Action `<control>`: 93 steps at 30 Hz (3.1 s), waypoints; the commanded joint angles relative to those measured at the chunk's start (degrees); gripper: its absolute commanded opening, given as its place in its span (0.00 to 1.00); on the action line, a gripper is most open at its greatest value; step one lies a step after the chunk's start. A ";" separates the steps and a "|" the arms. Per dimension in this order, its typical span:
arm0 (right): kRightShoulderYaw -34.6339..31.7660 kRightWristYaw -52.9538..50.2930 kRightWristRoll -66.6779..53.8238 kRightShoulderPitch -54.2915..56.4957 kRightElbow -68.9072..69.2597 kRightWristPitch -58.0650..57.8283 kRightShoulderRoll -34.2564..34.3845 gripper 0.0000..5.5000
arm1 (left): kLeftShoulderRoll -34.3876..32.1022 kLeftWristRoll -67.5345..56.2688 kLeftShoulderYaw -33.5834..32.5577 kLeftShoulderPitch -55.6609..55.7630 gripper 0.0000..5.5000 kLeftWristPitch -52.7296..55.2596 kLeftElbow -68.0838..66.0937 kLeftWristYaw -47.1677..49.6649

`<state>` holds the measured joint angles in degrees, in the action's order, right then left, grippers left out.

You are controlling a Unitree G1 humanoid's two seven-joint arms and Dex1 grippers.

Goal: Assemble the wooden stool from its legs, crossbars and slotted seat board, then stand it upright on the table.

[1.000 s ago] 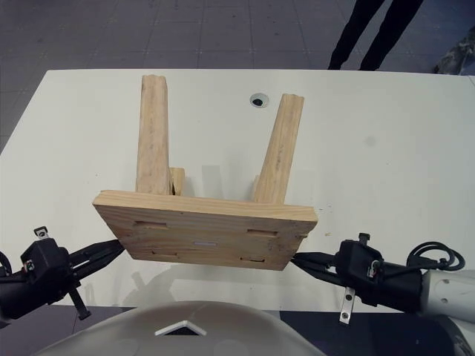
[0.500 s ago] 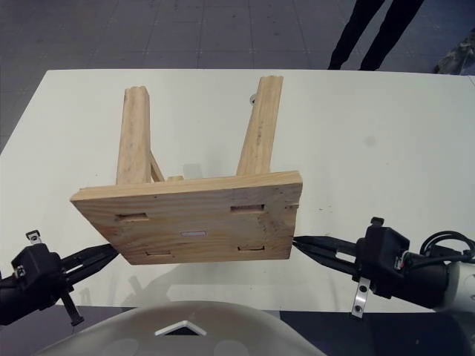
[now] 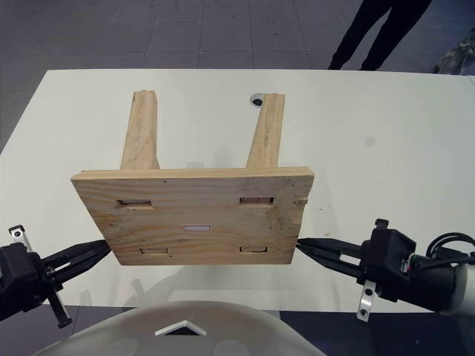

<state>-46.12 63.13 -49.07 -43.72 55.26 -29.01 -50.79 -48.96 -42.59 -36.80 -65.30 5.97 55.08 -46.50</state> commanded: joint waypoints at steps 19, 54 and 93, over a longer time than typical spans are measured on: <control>-6.44 8.15 -12.54 -8.54 4.72 9.79 -2.91 0.02 | -4.39 -7.10 -3.66 -13.10 0.02 -19.14 4.92 -7.61; -4.90 -2.63 -20.57 7.21 1.97 0.11 -9.55 0.02 | -8.76 -16.06 -11.87 -1.52 0.02 -8.32 4.91 -3.87; 3.38 -1.22 -8.76 10.94 -1.14 -1.07 -7.72 0.02 | -1.17 4.00 7.02 11.22 0.02 4.57 1.28 -7.53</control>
<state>-46.28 61.26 -59.65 -33.81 53.15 -30.11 -57.12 -49.73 -38.98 -32.06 -55.08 10.03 53.52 -51.24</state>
